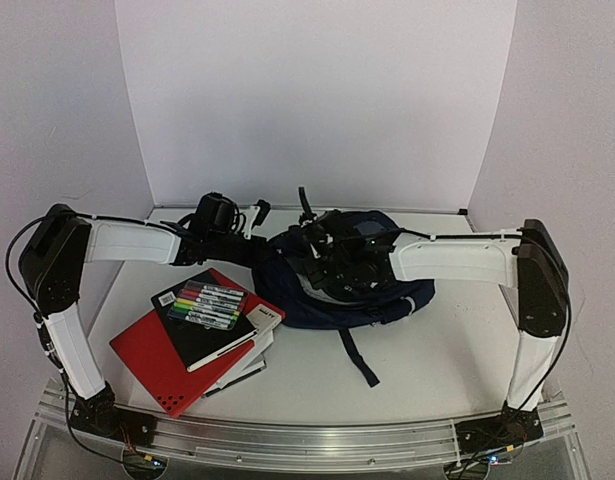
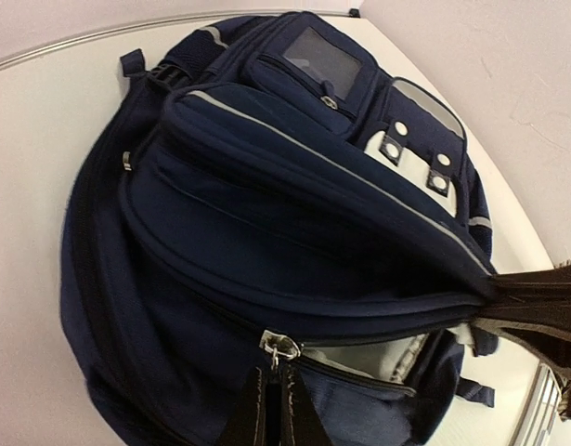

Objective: Pack the student bag
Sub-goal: Unzip the student bag at the center of the board.

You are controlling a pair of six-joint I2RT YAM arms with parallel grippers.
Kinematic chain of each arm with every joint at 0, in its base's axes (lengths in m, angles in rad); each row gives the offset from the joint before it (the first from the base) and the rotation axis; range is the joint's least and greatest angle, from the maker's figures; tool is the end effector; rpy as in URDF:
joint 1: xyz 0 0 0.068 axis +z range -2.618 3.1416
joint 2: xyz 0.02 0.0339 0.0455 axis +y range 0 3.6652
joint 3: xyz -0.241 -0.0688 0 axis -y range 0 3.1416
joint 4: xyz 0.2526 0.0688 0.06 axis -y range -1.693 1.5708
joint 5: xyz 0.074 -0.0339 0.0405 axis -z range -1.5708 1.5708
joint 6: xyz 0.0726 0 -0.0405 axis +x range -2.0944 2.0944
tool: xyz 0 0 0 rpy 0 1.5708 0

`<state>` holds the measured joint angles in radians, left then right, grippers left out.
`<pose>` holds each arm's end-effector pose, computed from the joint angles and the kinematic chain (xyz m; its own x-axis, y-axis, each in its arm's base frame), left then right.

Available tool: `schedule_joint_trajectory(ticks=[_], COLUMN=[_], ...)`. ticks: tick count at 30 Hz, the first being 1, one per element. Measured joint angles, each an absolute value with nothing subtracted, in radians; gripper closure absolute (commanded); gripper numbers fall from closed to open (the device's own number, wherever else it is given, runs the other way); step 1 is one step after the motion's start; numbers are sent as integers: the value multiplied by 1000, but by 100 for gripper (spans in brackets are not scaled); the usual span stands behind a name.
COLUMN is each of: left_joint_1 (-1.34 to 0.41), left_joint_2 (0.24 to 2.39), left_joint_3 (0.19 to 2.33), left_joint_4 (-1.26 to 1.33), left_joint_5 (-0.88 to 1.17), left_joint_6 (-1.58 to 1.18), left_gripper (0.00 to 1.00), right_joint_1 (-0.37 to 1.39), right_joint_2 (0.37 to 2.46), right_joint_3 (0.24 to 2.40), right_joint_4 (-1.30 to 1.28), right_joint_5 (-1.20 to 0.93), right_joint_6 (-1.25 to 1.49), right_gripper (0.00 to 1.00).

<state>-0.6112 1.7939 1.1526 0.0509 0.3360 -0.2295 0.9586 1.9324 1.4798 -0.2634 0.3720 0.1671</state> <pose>0.3385 -0.2664 0.1661 -0.6182 0.1710 -0.7672 0.6423 0.6725 -0.3677 0.2891 0.3658 0.1894 -0.4725 -0.4033 -0.7836 -0.5337 0.8385 -0.1098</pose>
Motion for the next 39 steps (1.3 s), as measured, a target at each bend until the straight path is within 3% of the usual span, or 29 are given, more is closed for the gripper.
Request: schedule_joint_trajectory(ticks=[11, 21, 30, 39], left_joint_1=[-502, -485, -471, -480], left_joint_2=[1843, 1994, 1987, 1940], left_joint_3=[1242, 1355, 1269, 1234], left_joint_4=[35, 60, 158, 159], left_joint_5=[369, 515, 568, 566], left_joint_6=[-262, -276, -288, -288], left_gripper=[100, 100, 100, 100], right_joint_1=[945, 927, 990, 1040], right_joint_2=[1685, 1633, 1718, 1868], right_joint_3=[1358, 1312, 1383, 1445], right_joint_4=[-292, -309, -321, -308], right_joint_5=[188, 126, 289, 432], right_joint_6=[129, 116, 140, 147], right_gripper=[100, 99, 69, 30])
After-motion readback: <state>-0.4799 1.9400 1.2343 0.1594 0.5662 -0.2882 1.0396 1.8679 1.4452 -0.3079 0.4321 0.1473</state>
